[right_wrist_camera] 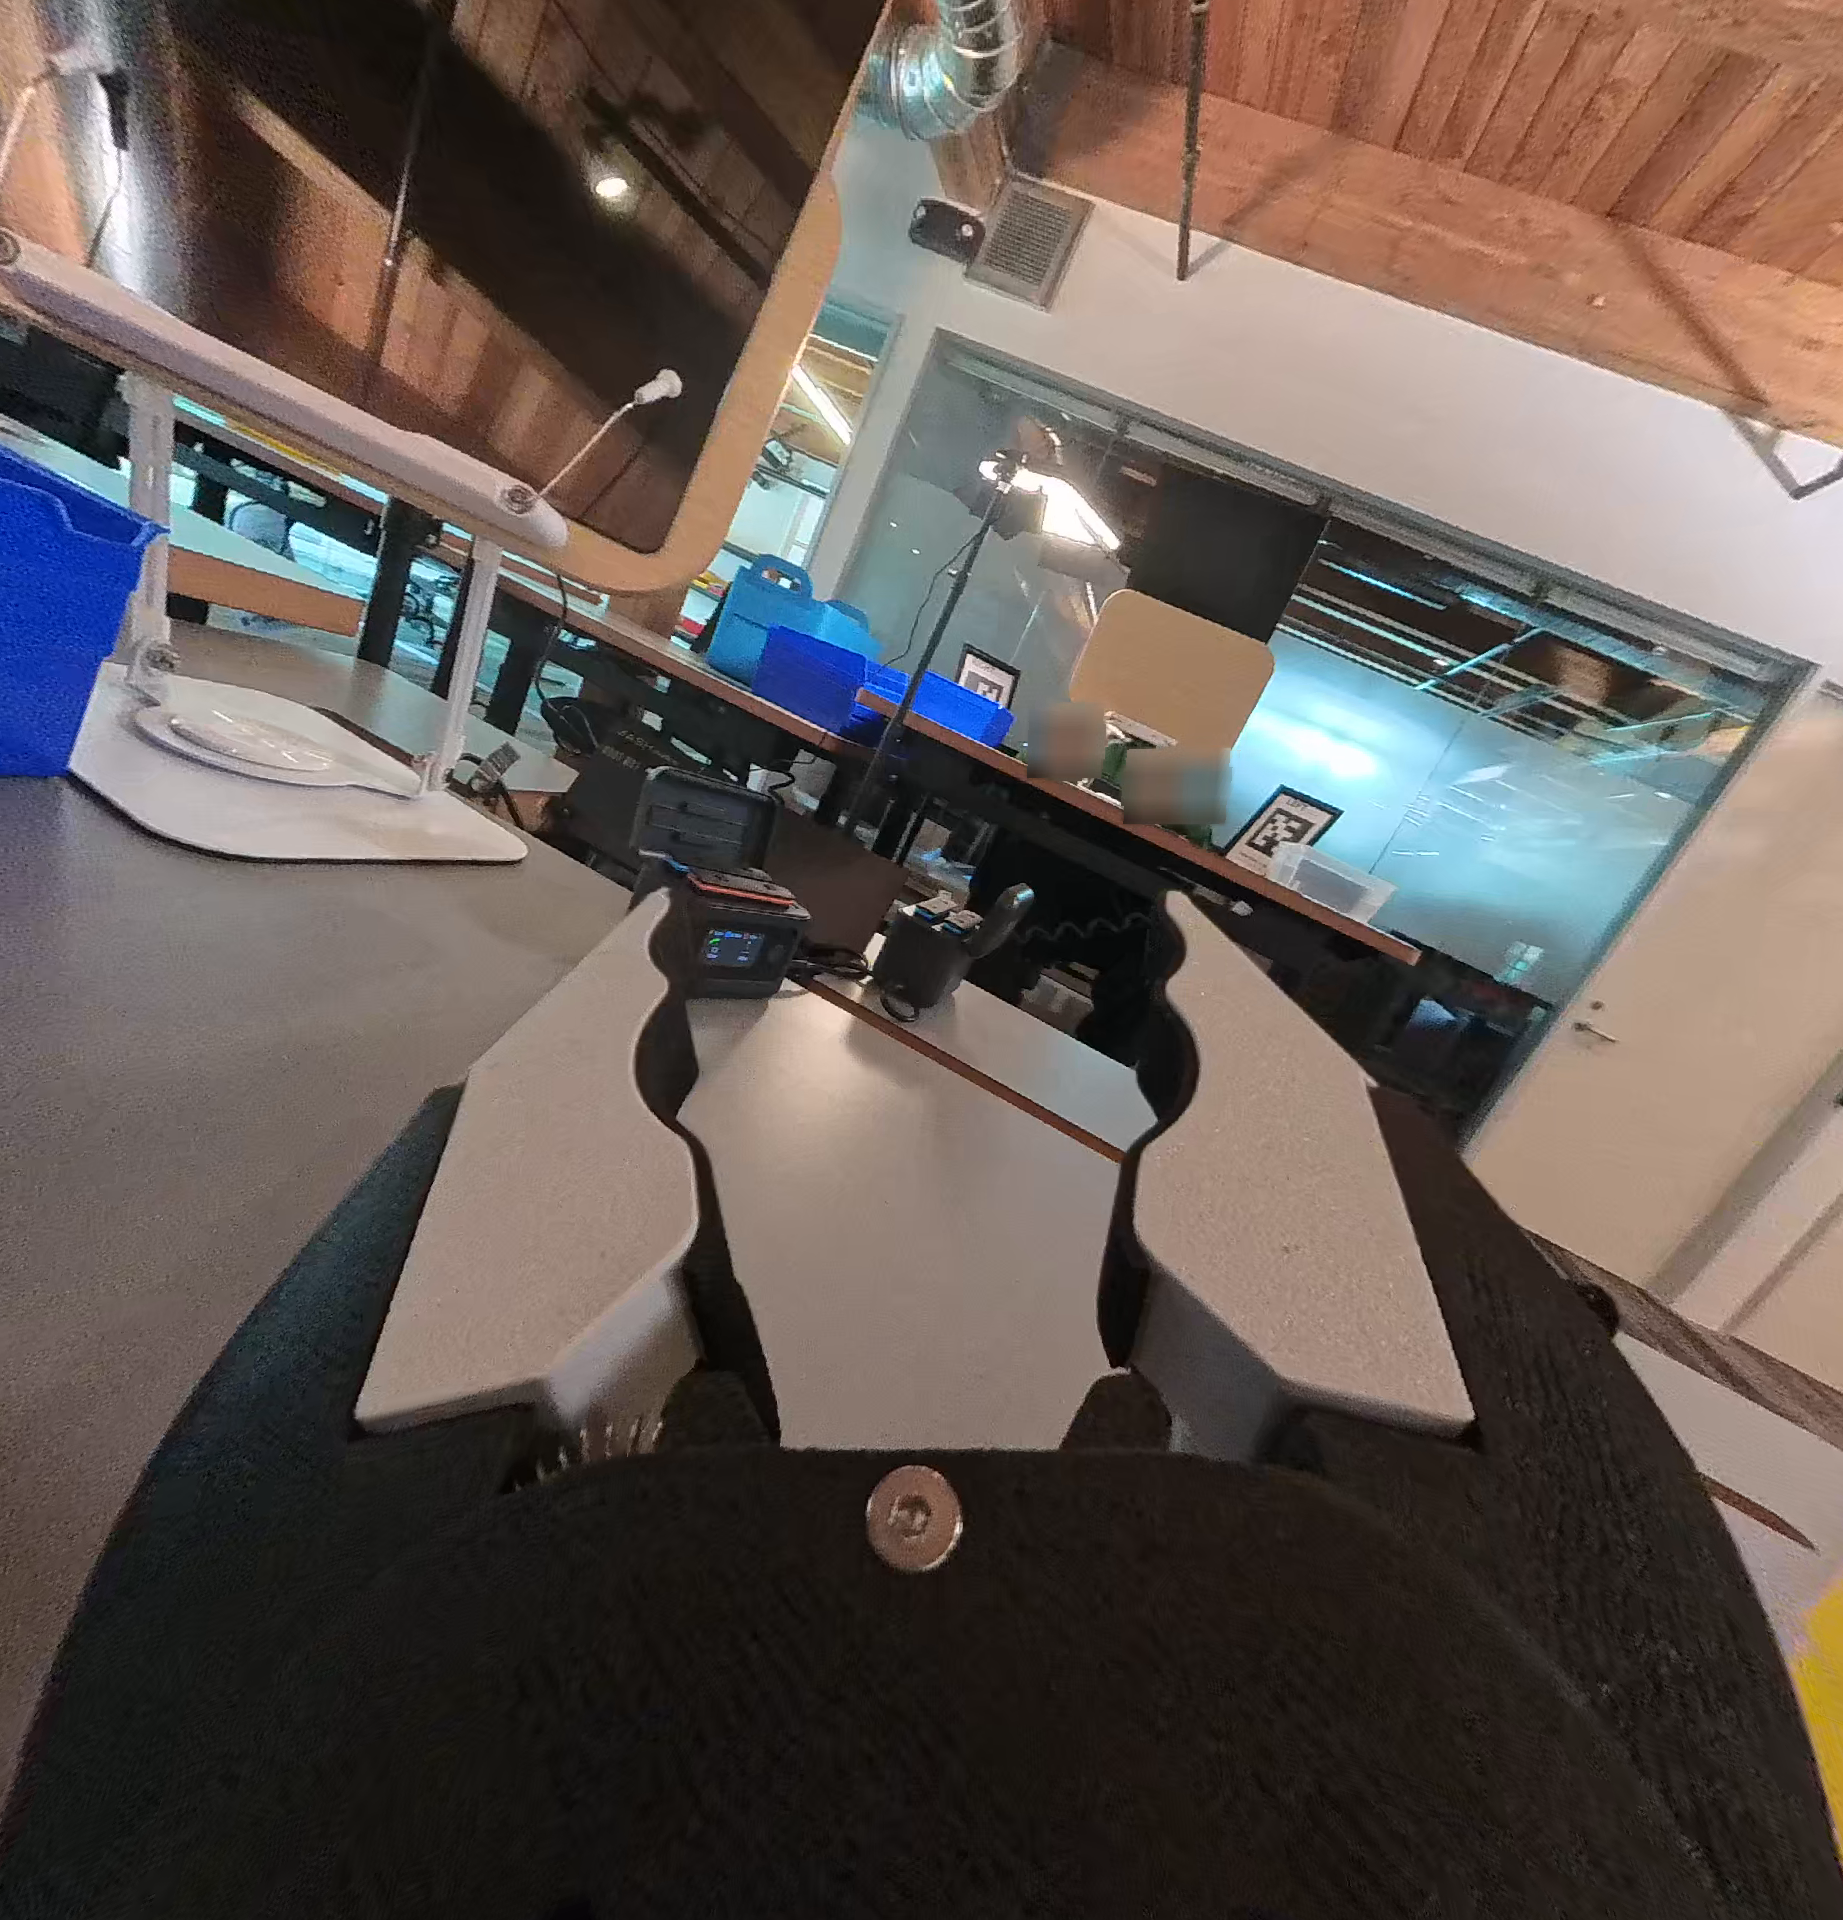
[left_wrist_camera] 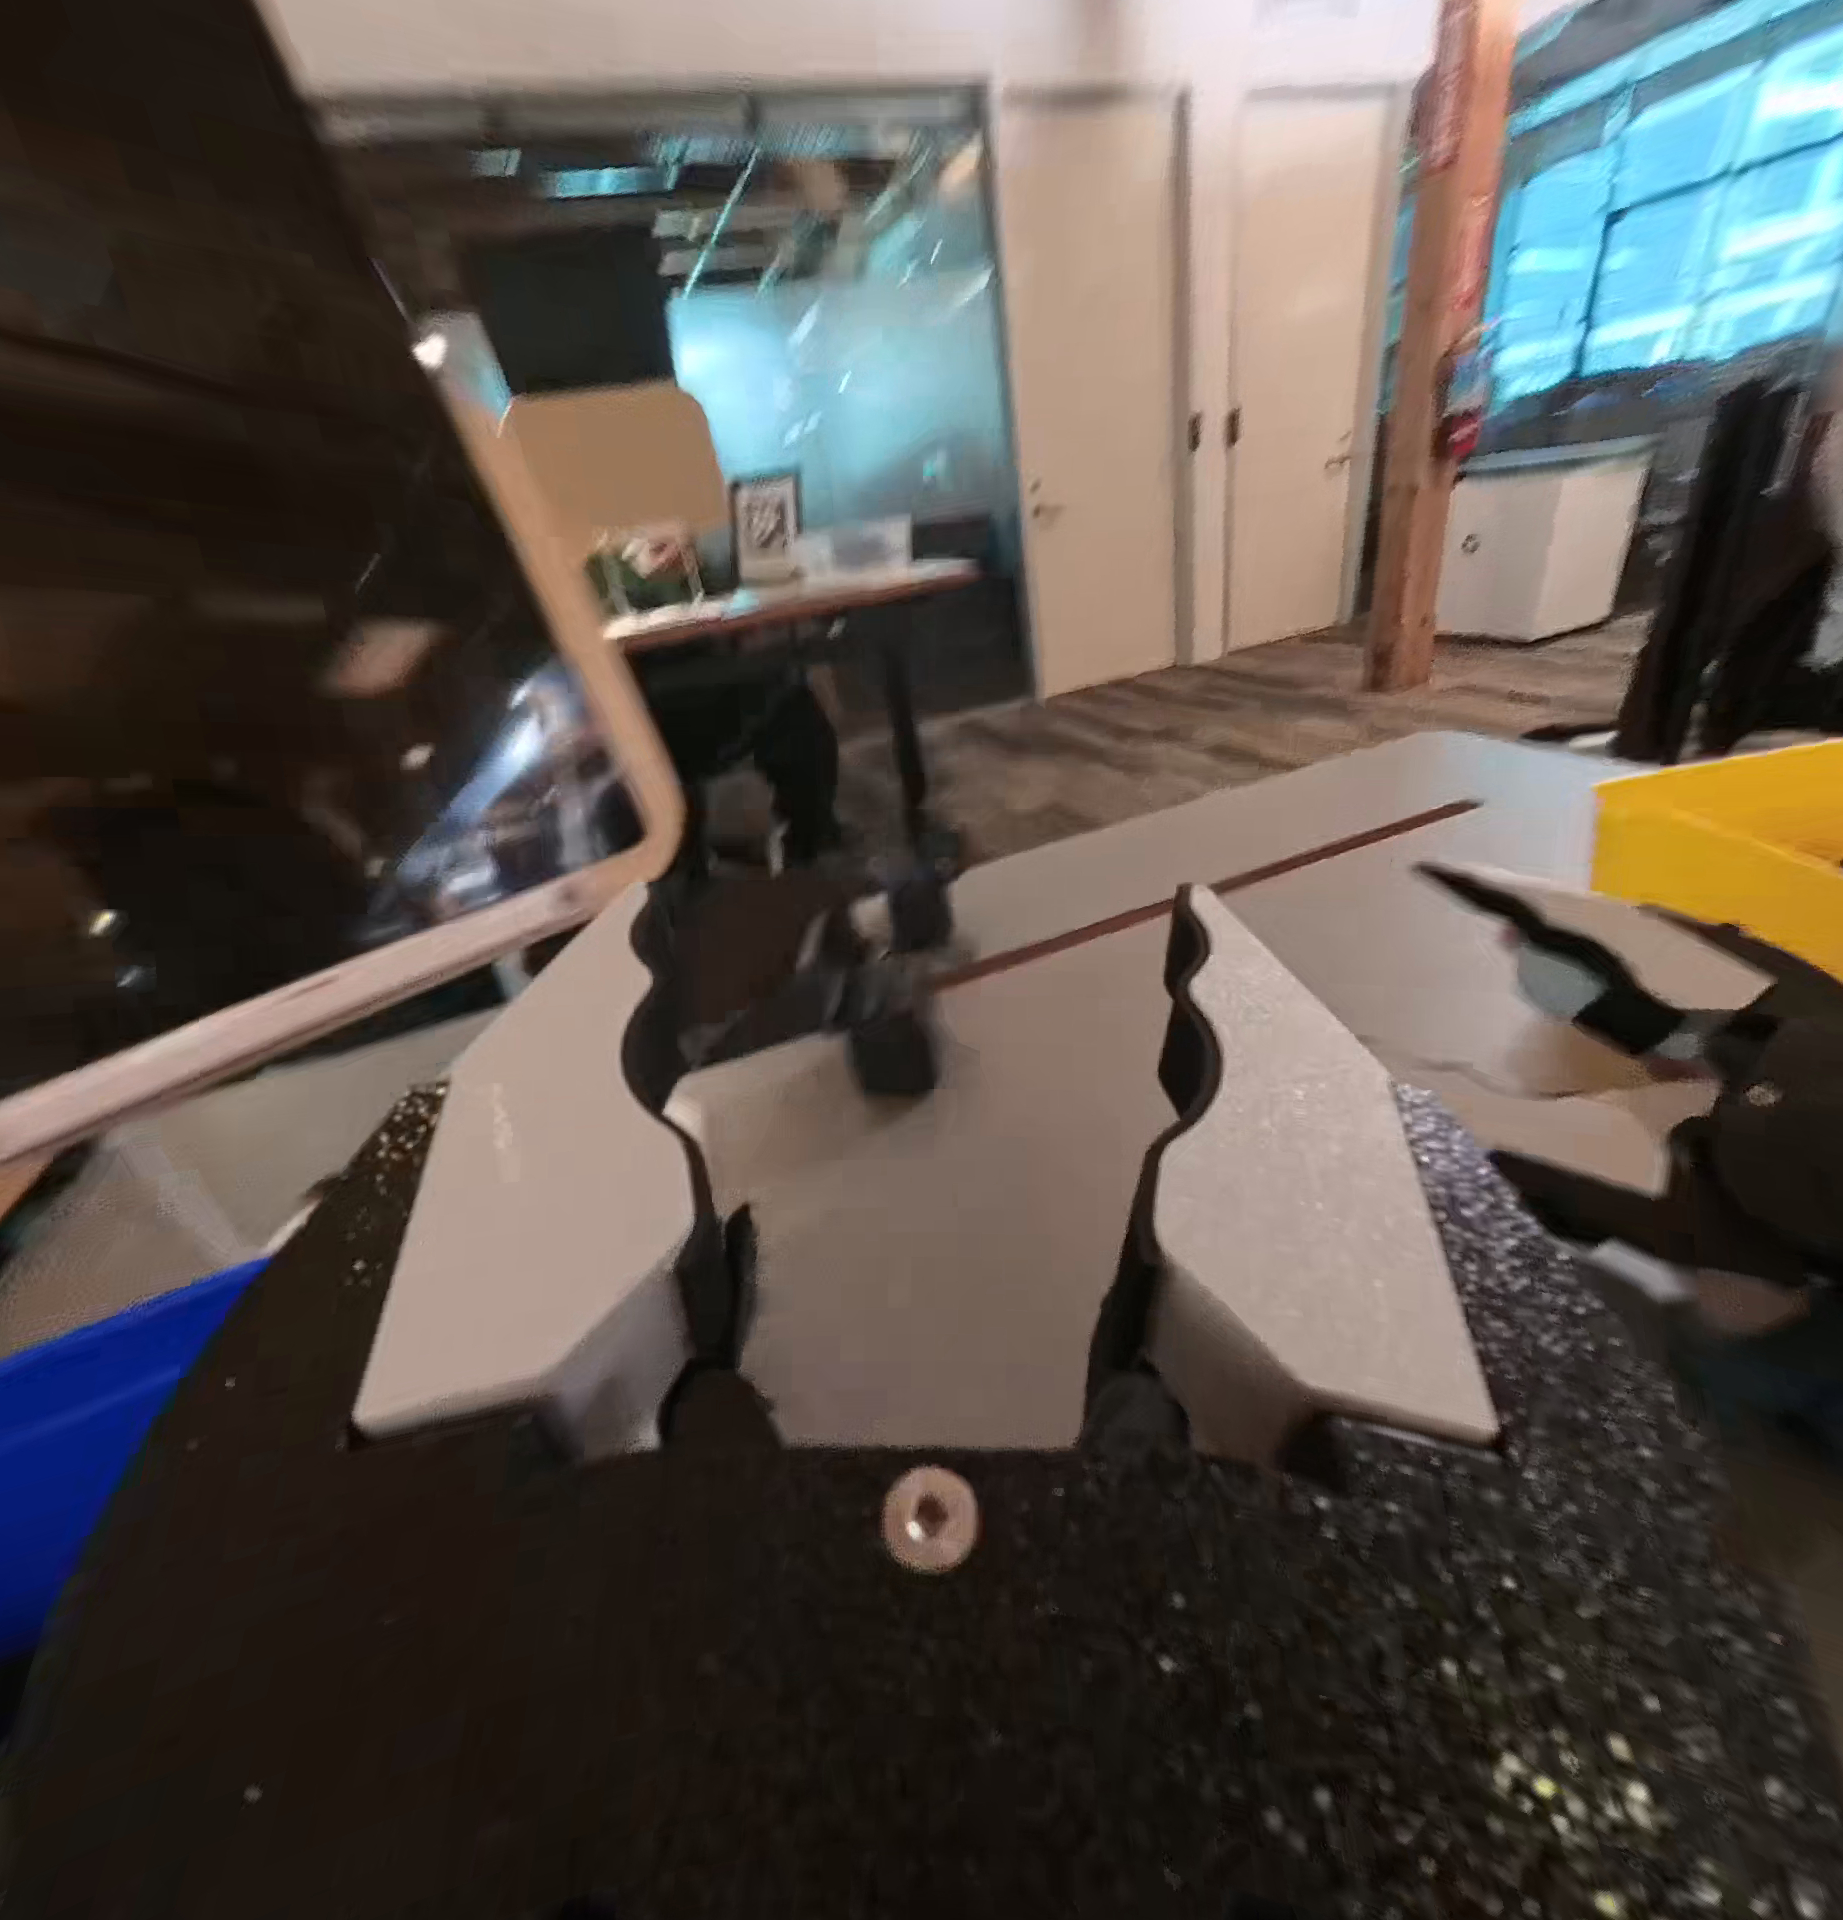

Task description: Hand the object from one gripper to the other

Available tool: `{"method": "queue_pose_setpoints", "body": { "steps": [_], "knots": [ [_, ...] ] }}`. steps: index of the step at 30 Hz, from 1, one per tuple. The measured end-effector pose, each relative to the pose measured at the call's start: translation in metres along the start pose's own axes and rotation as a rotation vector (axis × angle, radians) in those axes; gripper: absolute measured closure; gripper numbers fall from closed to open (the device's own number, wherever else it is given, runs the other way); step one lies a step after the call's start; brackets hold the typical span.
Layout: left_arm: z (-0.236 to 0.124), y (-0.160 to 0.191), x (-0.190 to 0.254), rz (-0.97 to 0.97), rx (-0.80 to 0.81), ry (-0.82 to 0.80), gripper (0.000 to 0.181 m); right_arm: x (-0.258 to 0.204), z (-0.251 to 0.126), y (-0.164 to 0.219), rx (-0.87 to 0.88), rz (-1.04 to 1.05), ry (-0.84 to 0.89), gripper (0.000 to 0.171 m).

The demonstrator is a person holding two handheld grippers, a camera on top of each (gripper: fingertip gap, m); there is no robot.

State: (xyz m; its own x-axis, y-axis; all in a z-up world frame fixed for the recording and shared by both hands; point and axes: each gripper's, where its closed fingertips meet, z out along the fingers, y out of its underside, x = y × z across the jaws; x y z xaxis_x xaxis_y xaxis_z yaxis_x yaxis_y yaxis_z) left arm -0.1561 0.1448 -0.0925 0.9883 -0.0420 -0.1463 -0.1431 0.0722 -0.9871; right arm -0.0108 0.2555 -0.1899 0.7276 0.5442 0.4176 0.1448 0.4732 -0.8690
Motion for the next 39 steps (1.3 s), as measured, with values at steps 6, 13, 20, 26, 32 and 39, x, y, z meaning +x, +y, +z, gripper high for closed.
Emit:
{"method": "queue_pose_setpoints", "body": {
  "steps": [6,13,20,26,32,39],
  "knots": [
    [-0.089,0.09,-0.166,0.123,-0.594,-0.375,0.097,-0.004,0.003,0.003,-0.01,-0.026,-0.01,0.087],
    [-0.152,0.196,-0.197,-0.095,-1.005,-0.349,0.094,-0.007,0.004,0.008,-0.029,-0.007,-0.037,0.089],
    [-0.155,0.21,-0.199,-0.146,-1.055,-0.341,0.123,-0.009,0.005,0.009,-0.035,-0.024,-0.05,0.091],
    [-0.147,0.171,-0.211,-0.132,-0.836,-0.387,0.133,-0.01,0.007,0.01,-0.037,-0.023,-0.052,0.092],
    [-0.093,0.046,-0.124,-0.239,-0.289,-0.005,0.133,-0.028,0.005,-0.001,0.016,0.046,-0.17,0.092],
    [-0.062,-0.013,0.089,-0.664,-0.129,1.084,0.134,-0.075,-0.047,-0.081,0.199,0.818,-0.931,0.101]
  ]
}}
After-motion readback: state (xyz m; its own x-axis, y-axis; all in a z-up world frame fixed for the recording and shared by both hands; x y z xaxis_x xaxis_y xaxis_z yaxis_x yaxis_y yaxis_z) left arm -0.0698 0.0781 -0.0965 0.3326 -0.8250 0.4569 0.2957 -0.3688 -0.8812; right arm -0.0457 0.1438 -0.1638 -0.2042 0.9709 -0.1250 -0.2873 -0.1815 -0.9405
